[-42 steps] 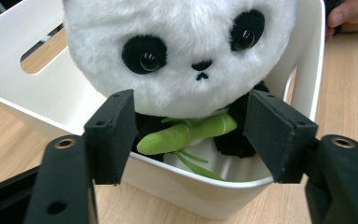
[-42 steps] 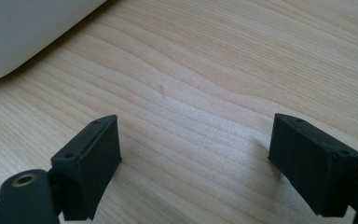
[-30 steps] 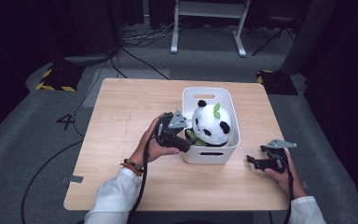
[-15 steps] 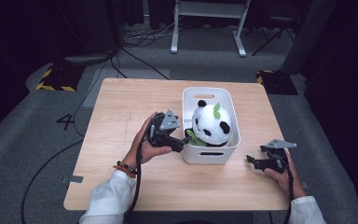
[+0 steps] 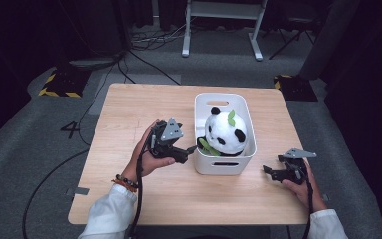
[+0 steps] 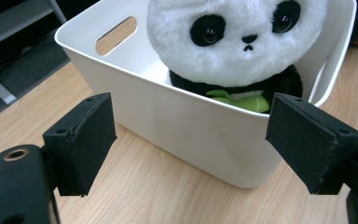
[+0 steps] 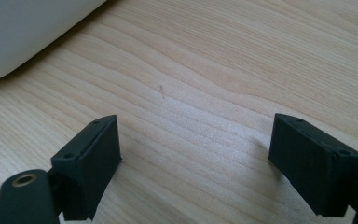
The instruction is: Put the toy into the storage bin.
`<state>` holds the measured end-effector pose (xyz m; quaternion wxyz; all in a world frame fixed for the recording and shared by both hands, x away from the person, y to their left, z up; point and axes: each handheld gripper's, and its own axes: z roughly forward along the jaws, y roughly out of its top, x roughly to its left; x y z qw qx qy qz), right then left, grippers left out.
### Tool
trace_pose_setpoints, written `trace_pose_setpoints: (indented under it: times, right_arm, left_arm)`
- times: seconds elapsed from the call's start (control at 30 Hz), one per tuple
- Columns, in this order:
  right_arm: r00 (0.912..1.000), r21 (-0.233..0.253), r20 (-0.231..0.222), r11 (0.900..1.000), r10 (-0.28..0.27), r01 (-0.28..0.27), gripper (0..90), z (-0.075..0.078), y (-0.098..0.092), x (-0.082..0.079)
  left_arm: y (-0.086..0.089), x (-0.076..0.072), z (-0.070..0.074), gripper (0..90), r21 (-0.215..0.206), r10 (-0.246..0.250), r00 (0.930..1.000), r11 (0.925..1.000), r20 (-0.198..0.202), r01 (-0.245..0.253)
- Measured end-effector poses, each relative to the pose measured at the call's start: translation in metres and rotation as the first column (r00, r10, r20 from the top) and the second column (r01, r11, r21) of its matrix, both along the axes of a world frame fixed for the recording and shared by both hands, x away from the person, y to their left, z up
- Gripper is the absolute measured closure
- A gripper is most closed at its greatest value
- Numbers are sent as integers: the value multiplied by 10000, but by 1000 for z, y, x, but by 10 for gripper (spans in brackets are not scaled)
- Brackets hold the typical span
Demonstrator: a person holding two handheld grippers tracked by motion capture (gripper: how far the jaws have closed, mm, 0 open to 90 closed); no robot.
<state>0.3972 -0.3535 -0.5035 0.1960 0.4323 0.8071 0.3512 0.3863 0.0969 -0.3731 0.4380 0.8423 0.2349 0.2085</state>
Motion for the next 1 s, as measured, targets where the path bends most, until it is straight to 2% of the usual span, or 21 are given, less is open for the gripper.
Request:
trace_pose_setpoints:
  times: [0.2,0.37,0.57,0.8,1.0]
  right_arm:
    - [10000,1,0,10000,0,0,162,0,0,0]
    - [10000,0,1,10000,1,-1,162,0,0,0]
    - [10000,0,-1,10000,0,0,162,0,0,0]
    - [10000,-8,0,10000,4,-4,162,0,0,0]
    - [10000,0,0,10000,-3,3,162,0,0,0]
  left_arm:
    - [7,-2,-1,160,36,214,9998,9998,47,-214]
    - [10,-3,-4,165,453,311,9994,9985,115,-316]
    - [14,-6,-7,160,446,413,9991,9981,63,-415]
    - [19,-9,-10,160,774,518,9986,9956,103,-525]
    - [20,-11,-13,160,1238,555,9983,9907,168,-571]
